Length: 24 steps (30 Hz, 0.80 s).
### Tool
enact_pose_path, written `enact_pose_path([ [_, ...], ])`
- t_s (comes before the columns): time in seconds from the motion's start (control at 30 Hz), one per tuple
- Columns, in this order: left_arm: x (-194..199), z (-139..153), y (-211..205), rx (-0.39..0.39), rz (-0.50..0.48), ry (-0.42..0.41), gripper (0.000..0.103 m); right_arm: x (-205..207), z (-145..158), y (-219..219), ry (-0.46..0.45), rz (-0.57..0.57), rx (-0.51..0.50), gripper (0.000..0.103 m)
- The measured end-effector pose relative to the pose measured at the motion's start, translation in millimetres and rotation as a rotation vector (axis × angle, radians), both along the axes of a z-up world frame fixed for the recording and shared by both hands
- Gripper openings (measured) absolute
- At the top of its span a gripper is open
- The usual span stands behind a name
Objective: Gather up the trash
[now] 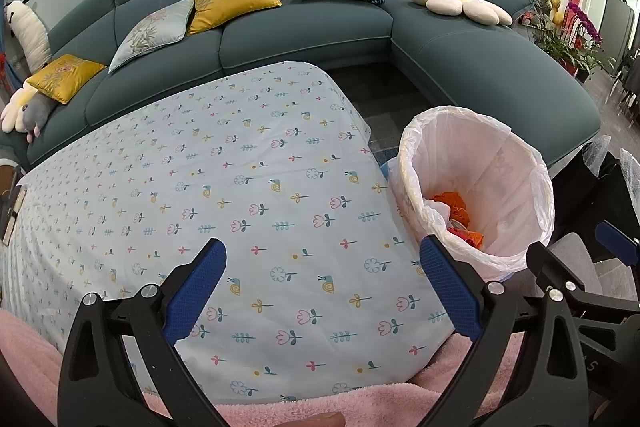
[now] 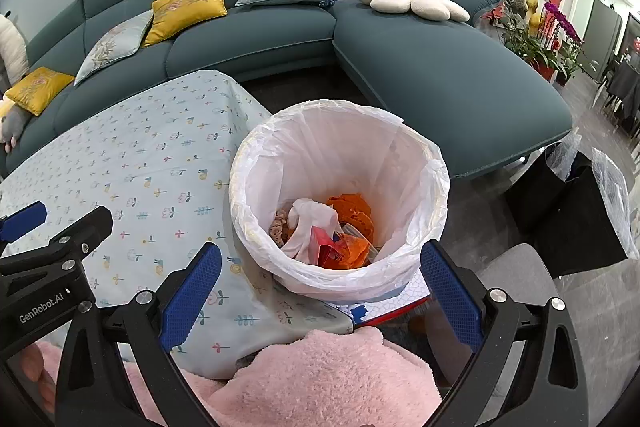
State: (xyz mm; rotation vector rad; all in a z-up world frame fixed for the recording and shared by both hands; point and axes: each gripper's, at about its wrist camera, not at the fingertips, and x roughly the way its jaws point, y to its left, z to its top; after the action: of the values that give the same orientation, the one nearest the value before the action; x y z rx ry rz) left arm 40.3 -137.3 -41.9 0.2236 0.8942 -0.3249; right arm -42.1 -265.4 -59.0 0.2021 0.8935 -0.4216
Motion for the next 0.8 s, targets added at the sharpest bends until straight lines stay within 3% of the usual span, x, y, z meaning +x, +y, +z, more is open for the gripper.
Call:
enact_pose_path([
  [0.8,0.1,-6.0,5.7,0.002,0.033,0.007,0.091,-1.0,-1.5,-2.3,0.015,-0.004,-0.008,0.096],
])
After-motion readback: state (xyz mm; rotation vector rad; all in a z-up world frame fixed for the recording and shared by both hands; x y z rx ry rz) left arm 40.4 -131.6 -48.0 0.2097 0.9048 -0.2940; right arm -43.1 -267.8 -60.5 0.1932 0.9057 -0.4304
